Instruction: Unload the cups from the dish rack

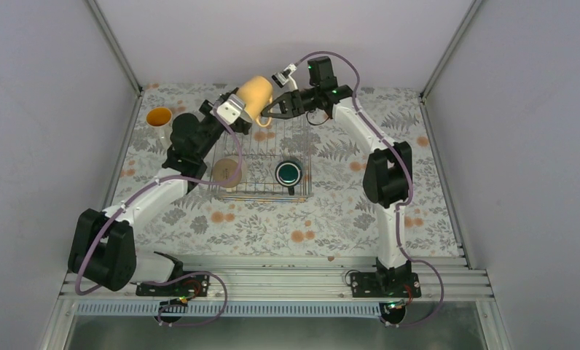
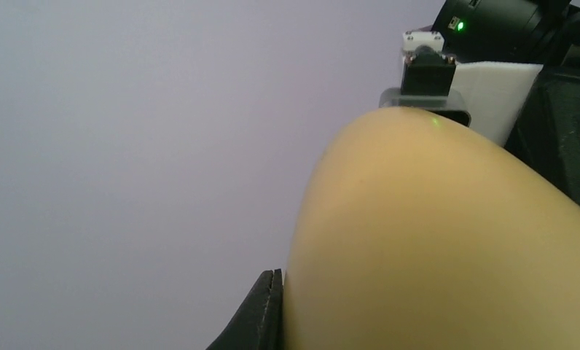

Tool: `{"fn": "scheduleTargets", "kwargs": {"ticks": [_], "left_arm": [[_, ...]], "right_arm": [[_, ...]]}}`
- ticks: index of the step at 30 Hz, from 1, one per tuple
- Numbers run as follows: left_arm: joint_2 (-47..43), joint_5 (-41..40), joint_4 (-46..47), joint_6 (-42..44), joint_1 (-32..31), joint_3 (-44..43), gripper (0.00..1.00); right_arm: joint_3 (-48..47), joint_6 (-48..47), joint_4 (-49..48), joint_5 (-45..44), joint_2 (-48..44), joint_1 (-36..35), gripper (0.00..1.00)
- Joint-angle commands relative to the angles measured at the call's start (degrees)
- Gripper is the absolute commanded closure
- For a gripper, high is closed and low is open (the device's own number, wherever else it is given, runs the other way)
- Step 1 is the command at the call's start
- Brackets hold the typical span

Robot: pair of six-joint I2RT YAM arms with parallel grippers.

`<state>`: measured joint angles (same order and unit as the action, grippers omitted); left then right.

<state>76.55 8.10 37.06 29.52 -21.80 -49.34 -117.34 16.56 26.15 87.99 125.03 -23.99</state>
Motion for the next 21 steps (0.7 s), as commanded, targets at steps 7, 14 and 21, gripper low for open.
{"fn": "scheduleTargets", "kwargs": {"ticks": [7,14,21], "left_arm": [[-3.74,1.81,-6.16,3.87,-1.84,-4.06,0.98],[-4.24,-5.69,-33.48,8.23,-1.70,-19.78,0.98],[-7.40,-16.68,-49.73,14.50,2.60,-26.21,0.98]], "right_arm": [[-16.03,-28.10,25.69,-12.38,2.92,-1.52,0.00],[-9.33,-37.17,22.84,-39.90,-3.68,-1.86,0.00],[1.06,-39.66,15.24,-61.39,-10.62,-1.83,0.00]]}}
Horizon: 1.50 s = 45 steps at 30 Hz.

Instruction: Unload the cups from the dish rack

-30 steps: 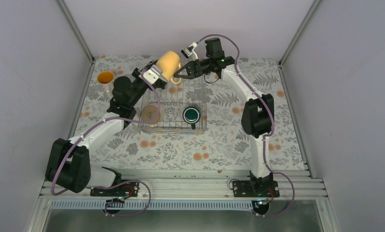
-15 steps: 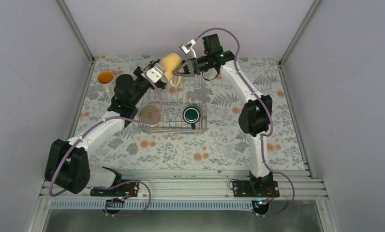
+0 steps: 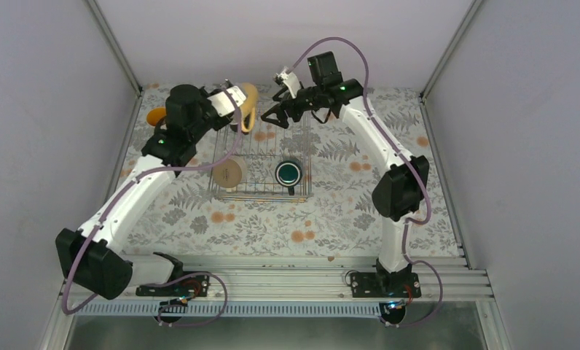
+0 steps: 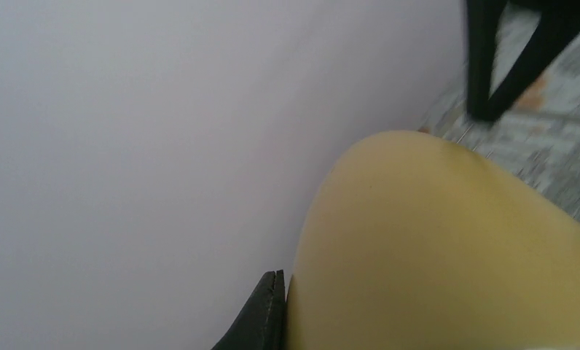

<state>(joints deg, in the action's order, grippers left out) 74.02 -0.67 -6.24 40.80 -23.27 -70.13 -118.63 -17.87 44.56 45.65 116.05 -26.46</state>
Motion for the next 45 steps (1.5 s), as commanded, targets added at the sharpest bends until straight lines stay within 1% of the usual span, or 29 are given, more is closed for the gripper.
{"fn": "scheduleTargets", "kwargs": {"ticks": [1,4,6,9,15,18,24,27,30,37,42,45], "left_arm": [[-5.16,-7.48,-10.06,3.42,6.89,-6.78,0.98],[-6.26,-4.72,-16.24,3.37,13.63,-9.64,0.98],[-7.95,-2.06,-19.35,5.19,17.06,-9.95,0.98],[-9.33,0.45,-27.13,10.25,19.92,-10.47,0.98],[-9.79,2.13,-41.90,17.91,24.73,-10.37,0.98],[-9.54,2.82,-45.62,21.05,28.33,-7.28,0.98],[-7.67,6.85,-46.57,26.23,38.02,1.14,0.98],[-4.37,7.91,-46.49,28.03,42.77,4.06,0.98],[-0.42,8.73,-46.19,28.49,45.91,4.87,0.98],[5.88,8.31,-41.61,27.44,49.37,5.14,0.98],[13.40,7.03,-41.21,23.66,49.76,1.79,0.98],[16.34,4.72,-38.48,23.14,49.77,2.39,0.98]], "right_arm": [[2.35,-5.23,-2.83,-20.65,-1.48,0.66,0.00],[2.67,-4.43,-2.84,-23.57,-1.11,0.71,0.00],[2.63,-3.48,-2.98,-24.98,-0.56,0.72,0.00],[1.81,-2.35,-2.29,-26.43,0.52,0.62,0.00],[1.07,-2.04,-1.99,-27.57,1.01,-0.23,0.00],[1.67,-2.25,-2.15,-28.62,0.47,-0.96,0.00],[5.38,-2.99,-3.33,-29.77,-2.34,-2.63,0.00],[6.84,-3.55,-3.52,-30.52,-3.58,-3.13,0.00],[7.83,-3.66,-3.70,-30.44,-4.54,-3.24,0.00],[8.97,-4.11,-3.82,-30.63,-5.63,-3.52,0.00],[5.13,-4.43,-1.23,-31.00,-4.06,-4.03,0.00],[4.21,-4.83,-0.44,-32.09,-3.85,-4.64,0.00]]}}
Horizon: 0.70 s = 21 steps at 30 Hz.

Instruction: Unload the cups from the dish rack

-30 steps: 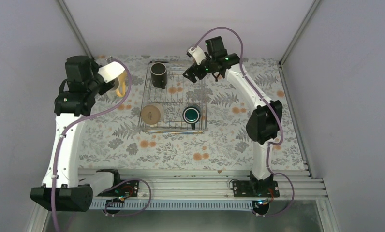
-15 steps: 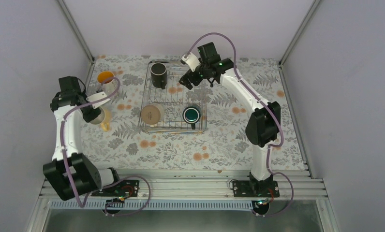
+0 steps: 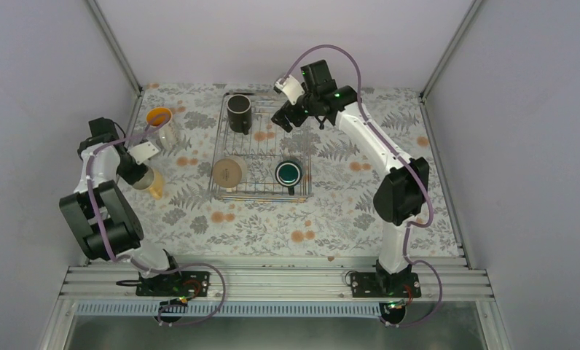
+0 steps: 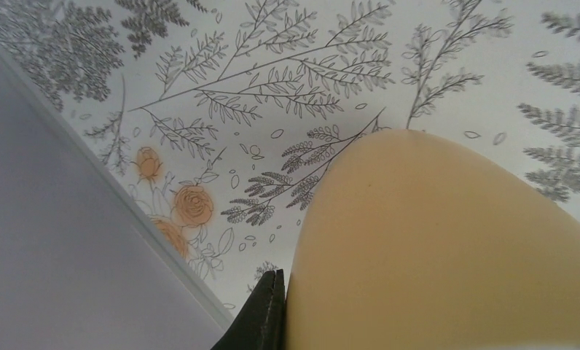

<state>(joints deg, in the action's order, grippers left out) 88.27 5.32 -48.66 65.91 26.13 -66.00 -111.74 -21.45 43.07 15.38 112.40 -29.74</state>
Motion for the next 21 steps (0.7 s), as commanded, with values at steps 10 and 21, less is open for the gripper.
{"fn": "scheduleTargets", "kwargs": {"ticks": [10,21], "left_arm": [[5.00,-3.18,8.25,-2.15,0.32,-3.18,0.98],[9.81,-3.73,4.57,-2.64,0.11,-7.98,0.98]], "right_arm": [[-4.13,-1.99,1.50,-3.58,0.79,-2.19,0.00],[-9.76,-1.49,3.95,-4.06,2.88,-3.94,0.00]]}}
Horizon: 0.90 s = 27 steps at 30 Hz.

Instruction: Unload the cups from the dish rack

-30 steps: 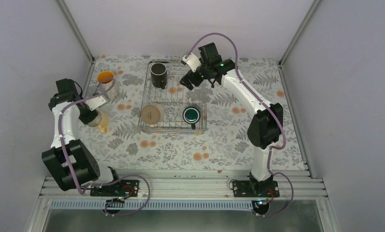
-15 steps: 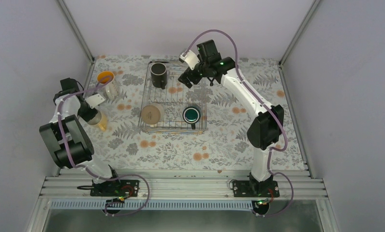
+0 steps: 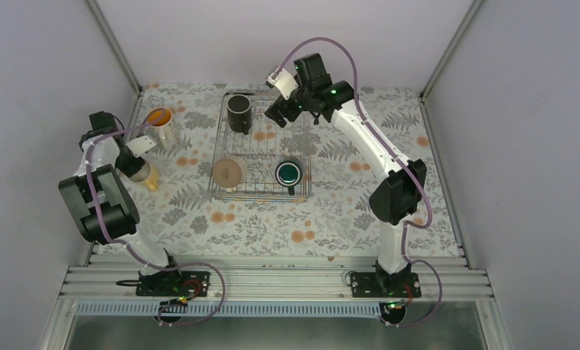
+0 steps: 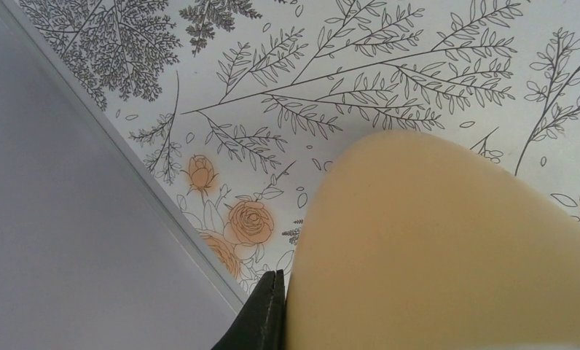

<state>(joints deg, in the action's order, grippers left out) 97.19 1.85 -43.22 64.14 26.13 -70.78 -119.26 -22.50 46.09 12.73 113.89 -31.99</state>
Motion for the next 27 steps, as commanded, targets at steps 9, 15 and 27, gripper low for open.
{"fn": "scheduleTargets", "kwargs": {"ticks": [9,15,27], "left_arm": [[1.37,-0.86,-1.53,-0.64,-0.86,-3.92,0.82],[-0.95,-0.46,-0.48,-0.98,-2.09,-4.02,0.57],[-6.08,-1.90,-1.22,-2.22,-3.49,-6.34,0.37]], "right_arm": [[-2.19,-0.53,1.02,-1.77,0.95,-2.42,0.00],[-0.49,-0.43,0.50,-1.85,-0.11,-2.72,0.00],[-0.32,-0.59,0.84,-2.77,-0.80,-3.64,0.00]]}}
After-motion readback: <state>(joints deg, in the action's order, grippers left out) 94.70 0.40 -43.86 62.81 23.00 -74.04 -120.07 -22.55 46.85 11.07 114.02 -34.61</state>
